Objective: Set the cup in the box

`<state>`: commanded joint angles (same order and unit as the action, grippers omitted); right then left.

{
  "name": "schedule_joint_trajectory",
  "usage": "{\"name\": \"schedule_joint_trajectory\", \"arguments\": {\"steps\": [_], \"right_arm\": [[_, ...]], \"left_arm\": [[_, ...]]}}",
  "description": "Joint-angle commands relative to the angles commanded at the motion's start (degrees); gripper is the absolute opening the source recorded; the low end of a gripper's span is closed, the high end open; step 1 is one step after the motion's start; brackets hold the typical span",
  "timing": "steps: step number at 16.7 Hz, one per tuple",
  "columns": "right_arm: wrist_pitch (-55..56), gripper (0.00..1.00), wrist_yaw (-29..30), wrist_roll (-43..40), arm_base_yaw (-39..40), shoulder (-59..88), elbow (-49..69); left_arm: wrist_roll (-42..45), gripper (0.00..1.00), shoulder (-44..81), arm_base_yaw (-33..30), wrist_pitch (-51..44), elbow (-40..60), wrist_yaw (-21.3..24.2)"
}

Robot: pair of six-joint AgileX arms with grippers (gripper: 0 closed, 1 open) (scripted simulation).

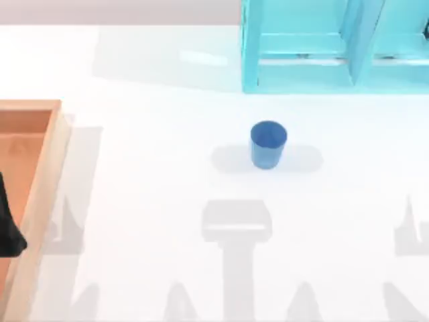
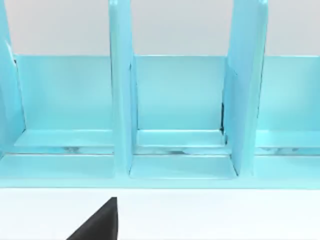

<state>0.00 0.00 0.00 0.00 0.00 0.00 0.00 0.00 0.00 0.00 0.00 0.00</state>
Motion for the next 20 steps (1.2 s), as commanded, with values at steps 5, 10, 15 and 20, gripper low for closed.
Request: {"name": "schedule_joint_trajectory", "arguments": {"steps": [5,10,15,20], "right_arm": [[0.0,1.0,0.0,0.0,0.0,0.0,0.0],[0.0,1.0,0.0,0.0,0.0,0.0,0.0],[0.0,1.0,0.0,0.0,0.0,0.0,0.0],[0.0,1.0,0.0,0.0,0.0,0.0,0.0]], "left_arm": [[-1.41,1.0,3.33,-1.37,-2.27,3.42,0.05],[-7.34,1.0,20.63,-7.21,-13.43,21.25,-0.38],[-15.11,1.0,49.97,-15.3,-31.02,52.47,-1.87],[-23.12,1.0,85.24,-24.01,-51.24,88.84,-4.07]]}}
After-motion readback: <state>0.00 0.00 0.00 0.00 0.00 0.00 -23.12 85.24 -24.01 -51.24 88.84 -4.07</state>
